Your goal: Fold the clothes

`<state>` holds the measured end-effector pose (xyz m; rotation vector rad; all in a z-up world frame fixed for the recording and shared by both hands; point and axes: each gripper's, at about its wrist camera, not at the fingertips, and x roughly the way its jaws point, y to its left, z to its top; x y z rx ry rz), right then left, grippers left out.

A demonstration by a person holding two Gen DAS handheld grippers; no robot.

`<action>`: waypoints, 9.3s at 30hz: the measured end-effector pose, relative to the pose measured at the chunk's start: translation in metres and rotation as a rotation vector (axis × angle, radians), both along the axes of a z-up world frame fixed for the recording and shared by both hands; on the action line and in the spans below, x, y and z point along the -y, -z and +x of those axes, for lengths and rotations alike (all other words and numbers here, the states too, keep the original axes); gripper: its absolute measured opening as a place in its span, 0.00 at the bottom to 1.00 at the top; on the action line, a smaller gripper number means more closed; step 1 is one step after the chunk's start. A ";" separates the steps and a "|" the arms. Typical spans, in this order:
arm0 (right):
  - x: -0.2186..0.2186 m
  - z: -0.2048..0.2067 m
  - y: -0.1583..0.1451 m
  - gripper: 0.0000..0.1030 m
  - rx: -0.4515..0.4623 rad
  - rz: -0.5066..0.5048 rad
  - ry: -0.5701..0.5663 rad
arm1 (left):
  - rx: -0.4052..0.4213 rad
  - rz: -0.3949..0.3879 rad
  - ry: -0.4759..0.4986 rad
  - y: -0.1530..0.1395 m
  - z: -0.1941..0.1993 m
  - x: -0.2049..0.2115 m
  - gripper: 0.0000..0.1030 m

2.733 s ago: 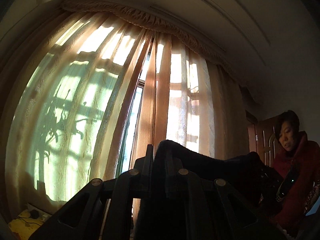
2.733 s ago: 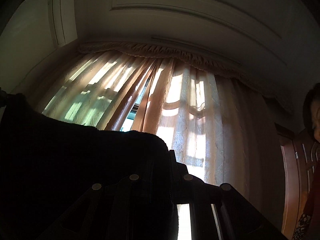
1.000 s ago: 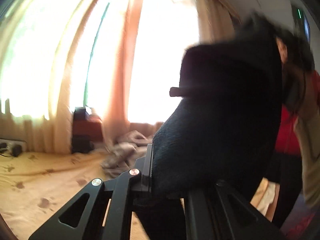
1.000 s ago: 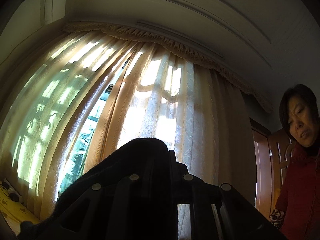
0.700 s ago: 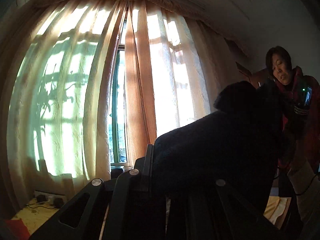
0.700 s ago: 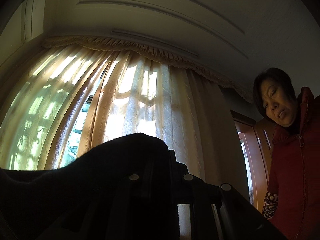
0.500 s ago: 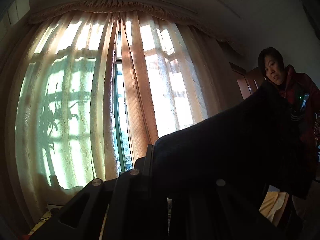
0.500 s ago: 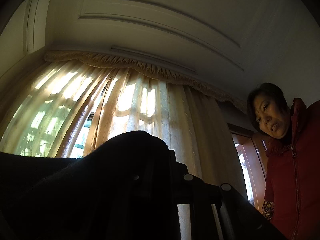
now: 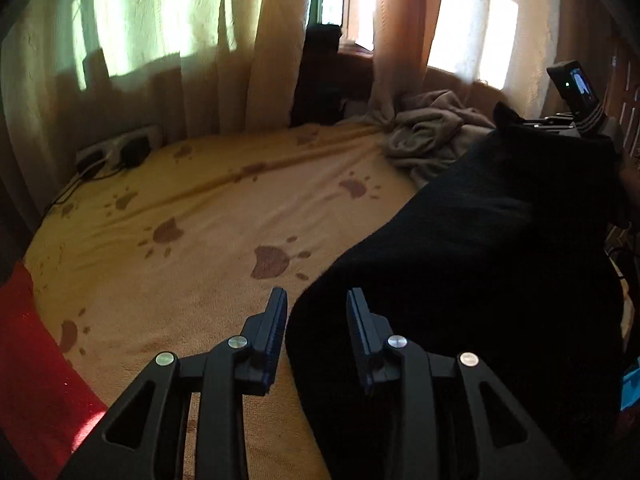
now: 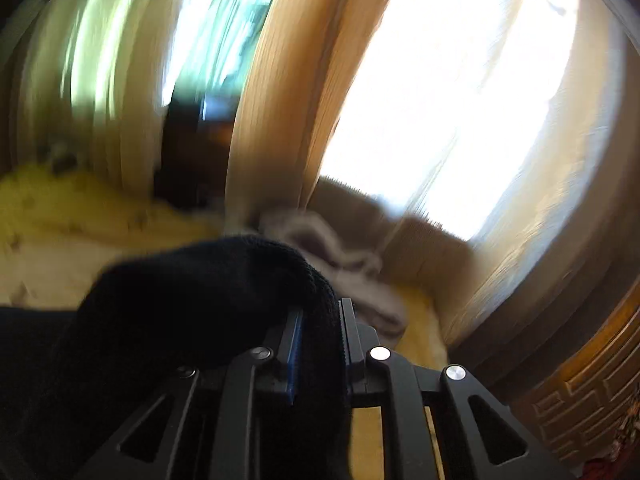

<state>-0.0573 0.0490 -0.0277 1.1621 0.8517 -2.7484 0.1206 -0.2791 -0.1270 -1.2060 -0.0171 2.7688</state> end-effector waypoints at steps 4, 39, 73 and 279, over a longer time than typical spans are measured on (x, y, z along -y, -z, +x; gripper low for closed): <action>-0.007 -0.007 0.075 0.24 0.140 -0.021 -0.041 | 0.013 0.073 -0.007 0.013 0.002 0.017 0.35; 0.029 0.084 0.081 0.18 0.446 -0.483 -0.594 | 0.122 0.244 0.010 0.015 0.027 0.021 0.04; 0.131 0.063 0.017 0.61 0.185 -0.675 -0.788 | 0.155 0.423 -0.021 0.010 0.043 0.051 0.07; 0.005 -0.181 0.083 0.74 0.450 -0.883 -0.188 | 0.152 0.081 0.166 -0.027 -0.197 0.002 0.04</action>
